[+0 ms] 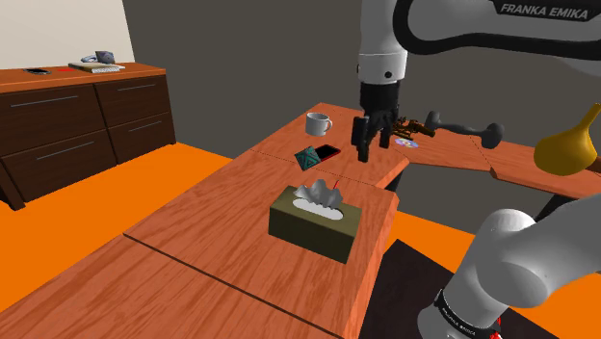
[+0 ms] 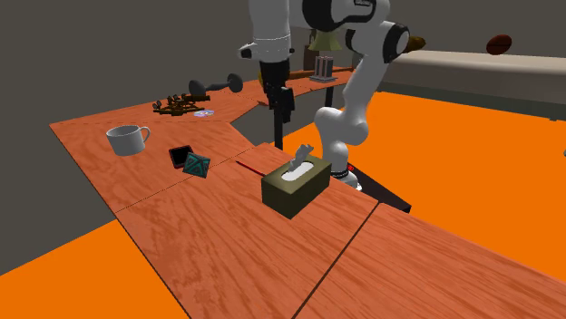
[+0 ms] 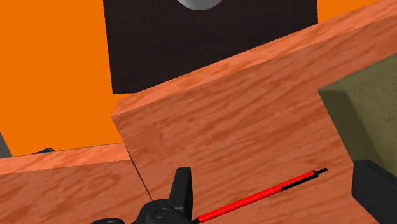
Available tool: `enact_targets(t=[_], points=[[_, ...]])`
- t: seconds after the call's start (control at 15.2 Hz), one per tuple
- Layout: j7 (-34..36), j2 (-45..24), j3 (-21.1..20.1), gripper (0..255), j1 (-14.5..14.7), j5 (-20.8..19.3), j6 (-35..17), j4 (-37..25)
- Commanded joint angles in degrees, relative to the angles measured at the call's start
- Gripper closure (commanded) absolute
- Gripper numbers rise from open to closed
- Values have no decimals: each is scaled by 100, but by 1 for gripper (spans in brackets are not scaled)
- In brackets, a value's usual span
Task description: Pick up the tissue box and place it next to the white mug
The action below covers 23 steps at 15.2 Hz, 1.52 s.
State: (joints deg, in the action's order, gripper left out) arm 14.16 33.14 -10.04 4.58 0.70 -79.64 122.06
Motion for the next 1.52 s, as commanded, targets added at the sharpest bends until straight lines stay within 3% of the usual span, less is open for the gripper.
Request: enact_targets(t=[0.0, 0.73, 1.19, 1.45], points=[[265, -324, -386, 0, 88, -120, 179, -300], [2076, -2956, -2451, 0, 680, -1211, 1442, -2327], [1900, -2503, -2291, 0, 628, -1076, 884, -1435], [1888, -2469, -2279, 0, 625, -1067, 840, -1366]])
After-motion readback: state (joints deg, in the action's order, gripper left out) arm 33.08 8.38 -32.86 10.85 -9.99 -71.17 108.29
